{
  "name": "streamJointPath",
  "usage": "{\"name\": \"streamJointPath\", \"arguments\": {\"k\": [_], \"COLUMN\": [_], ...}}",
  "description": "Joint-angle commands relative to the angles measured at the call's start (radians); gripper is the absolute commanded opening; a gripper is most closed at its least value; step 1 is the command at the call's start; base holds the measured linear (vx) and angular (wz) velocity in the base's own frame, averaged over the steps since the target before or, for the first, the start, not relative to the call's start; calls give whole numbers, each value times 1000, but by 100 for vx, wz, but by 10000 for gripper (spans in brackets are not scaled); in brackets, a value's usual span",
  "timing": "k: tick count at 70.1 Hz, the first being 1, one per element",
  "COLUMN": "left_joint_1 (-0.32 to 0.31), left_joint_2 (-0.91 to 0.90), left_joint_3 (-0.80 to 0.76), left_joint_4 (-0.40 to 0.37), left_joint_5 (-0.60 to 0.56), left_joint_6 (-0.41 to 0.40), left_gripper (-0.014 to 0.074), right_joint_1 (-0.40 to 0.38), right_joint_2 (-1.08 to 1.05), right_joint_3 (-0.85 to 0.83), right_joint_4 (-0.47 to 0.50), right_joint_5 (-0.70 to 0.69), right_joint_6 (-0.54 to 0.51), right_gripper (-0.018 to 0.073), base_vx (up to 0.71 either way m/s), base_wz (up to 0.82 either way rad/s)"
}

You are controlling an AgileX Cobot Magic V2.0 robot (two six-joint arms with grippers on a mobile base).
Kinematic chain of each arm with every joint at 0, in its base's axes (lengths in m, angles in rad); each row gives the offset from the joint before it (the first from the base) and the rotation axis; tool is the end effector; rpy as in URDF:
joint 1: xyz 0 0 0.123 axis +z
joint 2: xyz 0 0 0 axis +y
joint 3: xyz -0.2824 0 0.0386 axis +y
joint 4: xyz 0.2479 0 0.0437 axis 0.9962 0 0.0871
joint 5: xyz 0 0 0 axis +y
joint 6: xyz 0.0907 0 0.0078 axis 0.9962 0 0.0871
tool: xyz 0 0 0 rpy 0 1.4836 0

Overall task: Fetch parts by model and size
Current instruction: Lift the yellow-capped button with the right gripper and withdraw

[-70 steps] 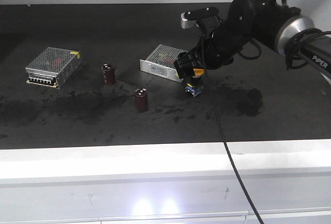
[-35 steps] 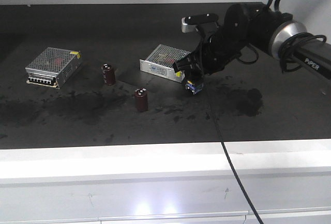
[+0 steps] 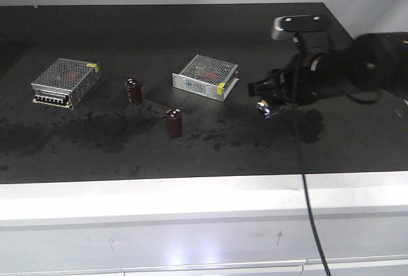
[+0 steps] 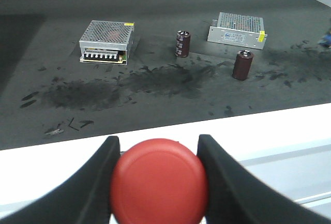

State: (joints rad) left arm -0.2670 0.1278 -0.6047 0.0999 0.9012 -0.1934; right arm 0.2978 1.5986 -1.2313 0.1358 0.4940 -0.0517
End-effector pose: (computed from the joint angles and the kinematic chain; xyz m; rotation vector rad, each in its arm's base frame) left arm 0.0122 0.0041 0.3200 0.0764 1.9076 -0.1952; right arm 0.3411 0.1108 0.2926 -0.3015 2.3340 0.2555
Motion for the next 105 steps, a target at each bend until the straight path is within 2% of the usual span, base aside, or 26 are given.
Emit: {"name": "streamJointPath", "arguments": {"k": [1, 29, 62, 76, 105], "left_joint_1": [-4, -4, -4, -4, -4], "left_joint_2": [16, 16, 16, 16, 16], "left_joint_3": [-20, -20, -20, -20, -20], "left_joint_4": [-1, -1, -1, -1, -1], "left_joint_5": [-72, -72, -72, -72, -72], "left_joint_6": [0, 0, 0, 0, 0], "left_gripper": [-6, -6, -6, -6, -6], "right_joint_1": [-5, -5, -5, -5, -5], "right_joint_2": [-154, -607, -1100, -1182, -1186], "right_joint_3": [69, 435, 744, 789, 789], "right_joint_4": [-5, -12, -27, -30, -30], "right_joint_5": [-120, -274, -292, -297, -296], "right_joint_6": [-1, -3, 10, 5, 5], "right_gripper": [-10, -10, -10, -10, -10], "base_vx": [0, 0, 0, 0, 0], "base_wz": [0, 0, 0, 0, 0]}}
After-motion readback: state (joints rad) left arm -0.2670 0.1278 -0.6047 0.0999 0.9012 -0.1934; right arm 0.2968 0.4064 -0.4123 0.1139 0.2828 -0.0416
